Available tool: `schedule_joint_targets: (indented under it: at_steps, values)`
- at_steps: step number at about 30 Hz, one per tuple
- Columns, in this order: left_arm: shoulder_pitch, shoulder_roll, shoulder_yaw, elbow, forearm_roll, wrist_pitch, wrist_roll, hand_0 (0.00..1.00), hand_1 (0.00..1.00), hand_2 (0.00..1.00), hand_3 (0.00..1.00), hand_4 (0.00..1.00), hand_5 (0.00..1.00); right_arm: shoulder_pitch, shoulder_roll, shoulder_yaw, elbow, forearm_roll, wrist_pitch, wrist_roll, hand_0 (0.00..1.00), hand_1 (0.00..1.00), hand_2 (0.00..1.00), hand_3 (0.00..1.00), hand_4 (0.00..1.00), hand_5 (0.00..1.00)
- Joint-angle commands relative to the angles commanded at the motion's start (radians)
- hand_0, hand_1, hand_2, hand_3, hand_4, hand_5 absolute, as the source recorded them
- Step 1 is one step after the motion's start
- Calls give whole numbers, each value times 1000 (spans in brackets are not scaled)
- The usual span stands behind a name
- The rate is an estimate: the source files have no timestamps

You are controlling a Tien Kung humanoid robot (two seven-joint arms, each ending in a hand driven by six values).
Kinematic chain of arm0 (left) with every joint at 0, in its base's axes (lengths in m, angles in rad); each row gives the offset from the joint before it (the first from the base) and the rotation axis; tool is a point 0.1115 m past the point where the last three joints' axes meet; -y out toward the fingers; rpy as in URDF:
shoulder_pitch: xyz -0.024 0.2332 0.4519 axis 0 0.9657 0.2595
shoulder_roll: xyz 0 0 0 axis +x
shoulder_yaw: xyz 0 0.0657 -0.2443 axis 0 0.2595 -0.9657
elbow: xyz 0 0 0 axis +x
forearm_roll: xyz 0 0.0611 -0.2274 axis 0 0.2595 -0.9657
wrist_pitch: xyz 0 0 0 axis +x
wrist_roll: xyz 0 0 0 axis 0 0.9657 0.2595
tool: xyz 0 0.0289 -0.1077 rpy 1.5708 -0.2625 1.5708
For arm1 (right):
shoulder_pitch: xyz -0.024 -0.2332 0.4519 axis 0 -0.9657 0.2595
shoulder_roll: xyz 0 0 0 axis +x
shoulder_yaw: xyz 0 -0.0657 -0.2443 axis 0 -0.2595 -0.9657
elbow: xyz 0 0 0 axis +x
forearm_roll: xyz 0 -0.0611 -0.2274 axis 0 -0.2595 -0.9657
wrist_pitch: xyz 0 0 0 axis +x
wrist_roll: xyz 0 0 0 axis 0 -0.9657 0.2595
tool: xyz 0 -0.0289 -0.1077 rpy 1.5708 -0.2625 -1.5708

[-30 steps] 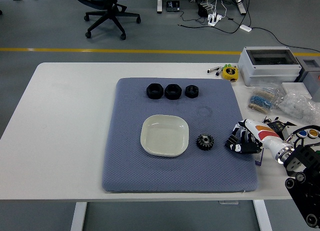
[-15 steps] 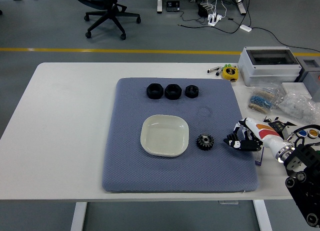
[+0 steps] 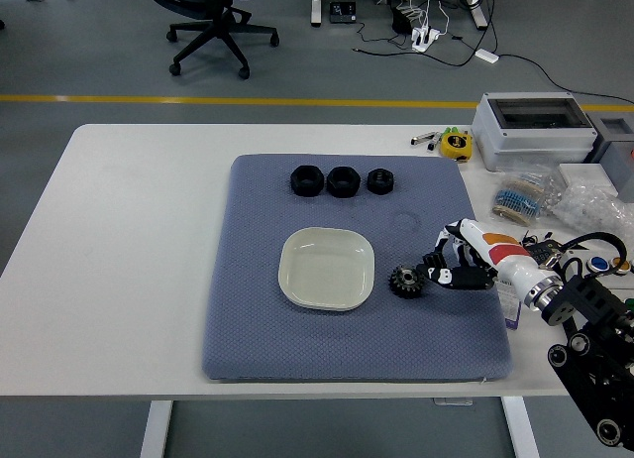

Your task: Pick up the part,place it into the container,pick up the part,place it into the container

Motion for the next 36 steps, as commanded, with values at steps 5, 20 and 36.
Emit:
schedule_joint_targets:
  at_steps: [5, 20, 36]
  values:
    - [0, 1, -1, -1, 1, 0, 1, 689, 679, 687, 569, 644, 600, 91, -10, -126, -2, 52, -71, 19, 2, 2, 109, 193, 796, 480]
    - [8, 9, -11, -4, 15, 1, 10, 689, 679, 690, 569, 643, 600, 278, 76, -408, -80, -18, -91, -29, 142, 166, 250, 363, 845, 467]
    - [14, 13, -24, -5, 37, -2, 17, 689, 678, 692, 571, 644, 603, 283, 79, -423, -138, -38, -119, -28, 748, 697, 782, 849, 998, 600]
